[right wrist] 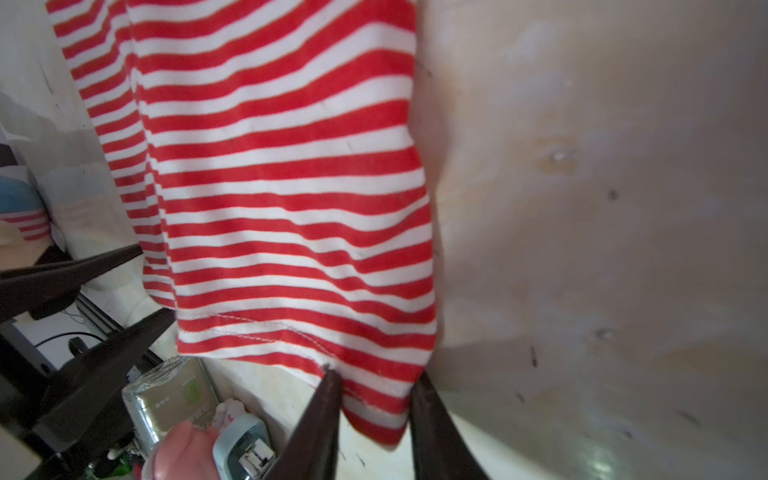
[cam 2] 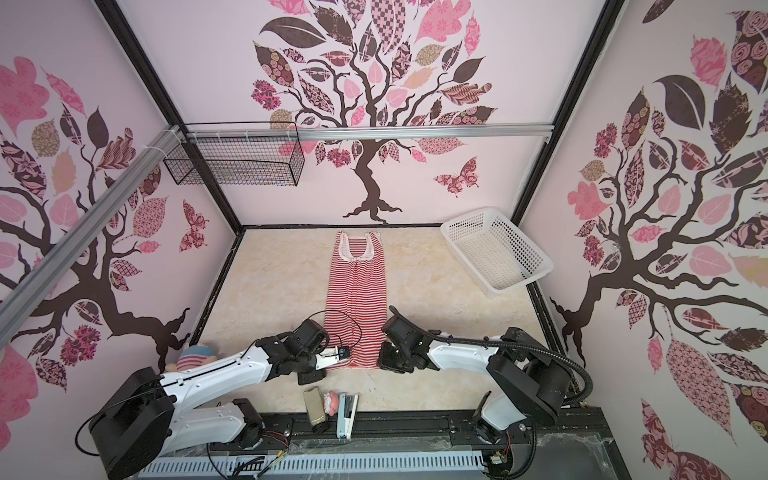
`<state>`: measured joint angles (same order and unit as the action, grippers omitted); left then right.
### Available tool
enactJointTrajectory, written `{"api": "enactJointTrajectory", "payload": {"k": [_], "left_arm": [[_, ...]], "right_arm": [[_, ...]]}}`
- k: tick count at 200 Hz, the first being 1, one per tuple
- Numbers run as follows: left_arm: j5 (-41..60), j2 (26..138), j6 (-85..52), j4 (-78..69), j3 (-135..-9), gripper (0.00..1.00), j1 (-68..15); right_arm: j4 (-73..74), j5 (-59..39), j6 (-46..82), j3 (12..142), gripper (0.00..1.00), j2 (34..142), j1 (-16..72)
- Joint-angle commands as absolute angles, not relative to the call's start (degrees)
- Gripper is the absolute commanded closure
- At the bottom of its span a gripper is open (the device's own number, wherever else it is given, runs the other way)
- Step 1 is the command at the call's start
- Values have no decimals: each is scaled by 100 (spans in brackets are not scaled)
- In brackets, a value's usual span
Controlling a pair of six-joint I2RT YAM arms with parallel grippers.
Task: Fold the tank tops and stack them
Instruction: 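Grasp the near hem corners of the striped top with both grippers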
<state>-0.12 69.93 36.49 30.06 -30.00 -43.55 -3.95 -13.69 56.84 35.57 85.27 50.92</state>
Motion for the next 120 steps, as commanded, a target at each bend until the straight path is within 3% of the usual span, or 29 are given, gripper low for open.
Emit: {"api": "enactJointTrajectory", "payload": {"k": [1,52,120], "left_arm": [[-92,7083,3667,2975,-2953,56,-4369],[-252,7119,3674,2982,-2956,71,-4375],[-334,7311,3627,2892,-3036,84,-4371]], "right_arm": [[-491,-1361,5679,3463,78,8603,5106],[-580,-1329,5638,3549,93,8512,5106],[-537,-1320,5656,3562,100,8414,5106]]}}
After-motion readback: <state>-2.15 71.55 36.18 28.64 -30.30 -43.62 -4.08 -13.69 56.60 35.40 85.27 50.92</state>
